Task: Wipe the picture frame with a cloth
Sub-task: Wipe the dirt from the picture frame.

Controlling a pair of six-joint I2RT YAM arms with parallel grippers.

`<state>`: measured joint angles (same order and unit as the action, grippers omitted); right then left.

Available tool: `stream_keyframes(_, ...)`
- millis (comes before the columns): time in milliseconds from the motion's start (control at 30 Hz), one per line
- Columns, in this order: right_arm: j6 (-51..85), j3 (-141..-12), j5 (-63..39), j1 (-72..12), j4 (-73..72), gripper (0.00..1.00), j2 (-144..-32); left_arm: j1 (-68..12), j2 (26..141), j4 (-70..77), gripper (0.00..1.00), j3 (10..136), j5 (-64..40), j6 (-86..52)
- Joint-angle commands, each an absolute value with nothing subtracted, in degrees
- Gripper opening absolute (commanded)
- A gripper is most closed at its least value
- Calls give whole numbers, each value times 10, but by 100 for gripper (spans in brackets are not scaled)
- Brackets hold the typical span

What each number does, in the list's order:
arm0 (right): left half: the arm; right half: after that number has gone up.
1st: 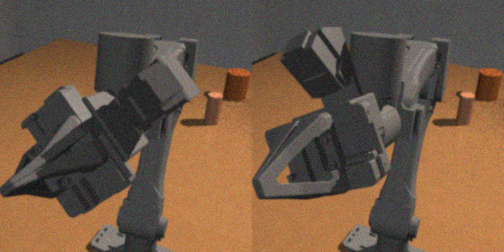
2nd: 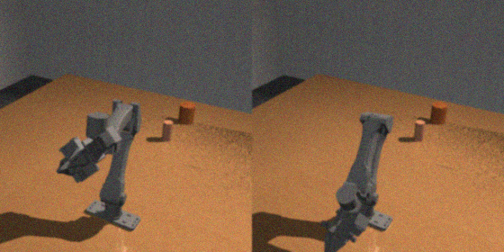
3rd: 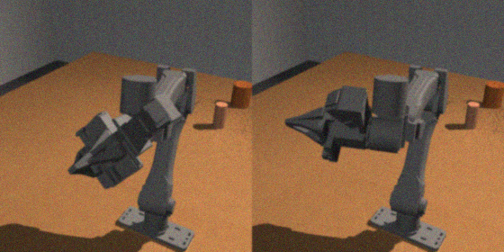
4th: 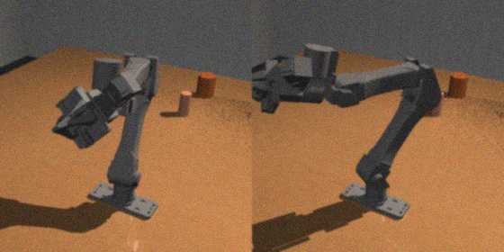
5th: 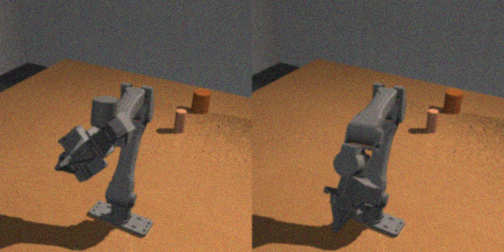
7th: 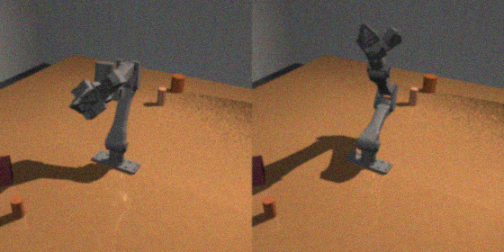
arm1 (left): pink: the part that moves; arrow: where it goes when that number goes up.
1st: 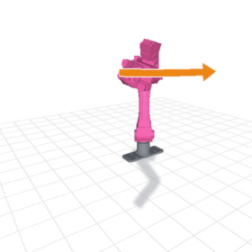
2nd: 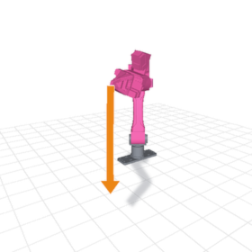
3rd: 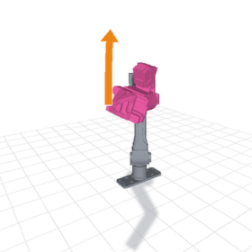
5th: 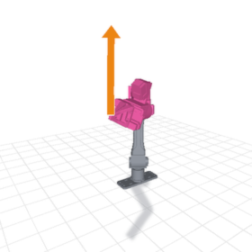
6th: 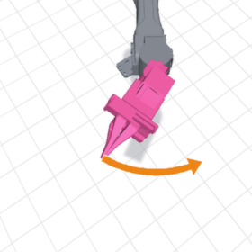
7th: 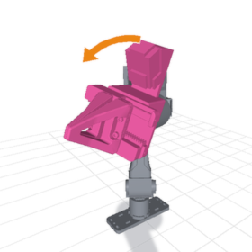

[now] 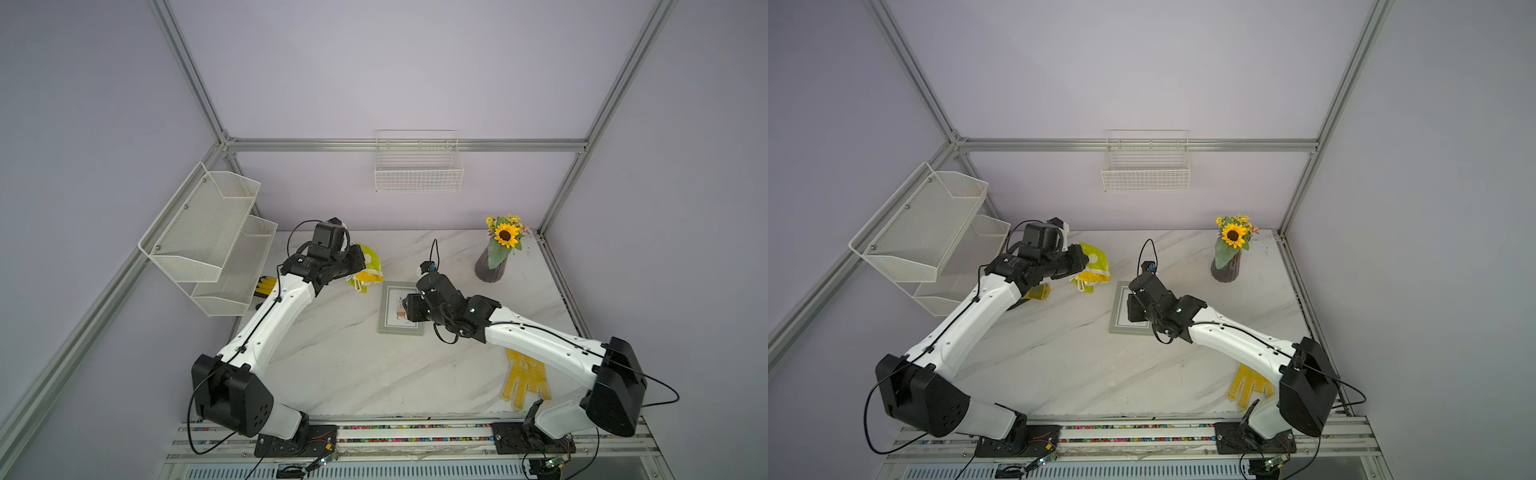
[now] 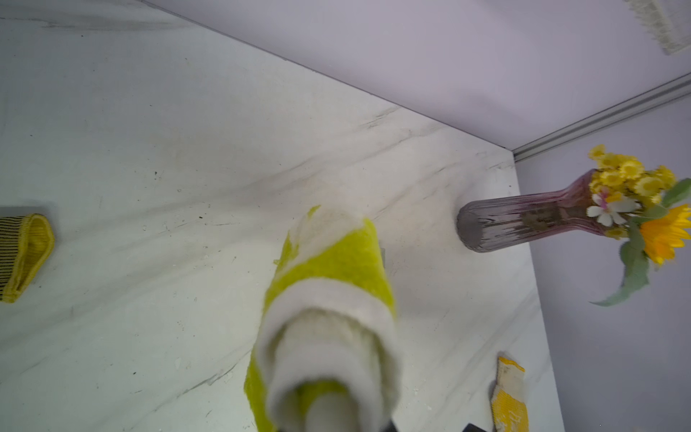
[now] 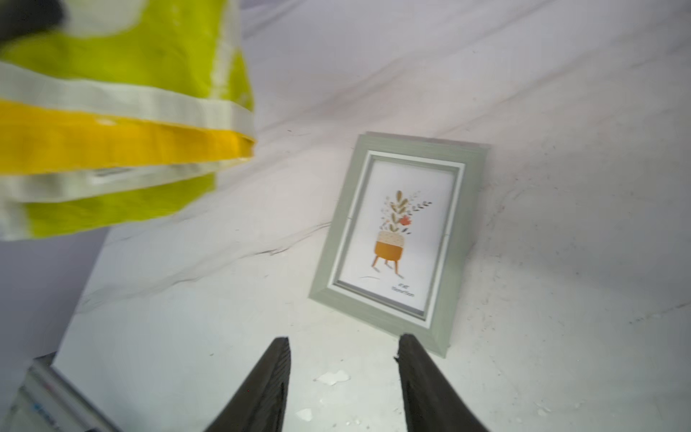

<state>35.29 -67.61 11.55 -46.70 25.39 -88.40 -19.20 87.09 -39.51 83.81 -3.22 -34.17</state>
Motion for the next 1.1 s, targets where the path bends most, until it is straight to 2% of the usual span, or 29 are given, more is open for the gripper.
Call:
stream_keyframes(0,353,-687,136,-429,285,51,-924,-215,918,-464,0,858,29,-312)
stream_keyframes(300,345,-690,97,-392,234,51,-1028,-265,995,-466,0,888,111,-307)
stream_keyframes(767,327,-733,81,-372,211,48,-1123,-273,974,-478,0,888,142,-300)
stream_keyframes(833,318,-745,84,-370,224,45,-1136,-273,975,-479,0,894,140,-297)
stream_keyframes(967,299,-764,92,-367,265,30,-1157,-273,984,-487,0,914,133,-293)
stream_keyframes(1067,296,-754,87,-367,276,29,-1154,-274,989,-489,0,927,132,-291)
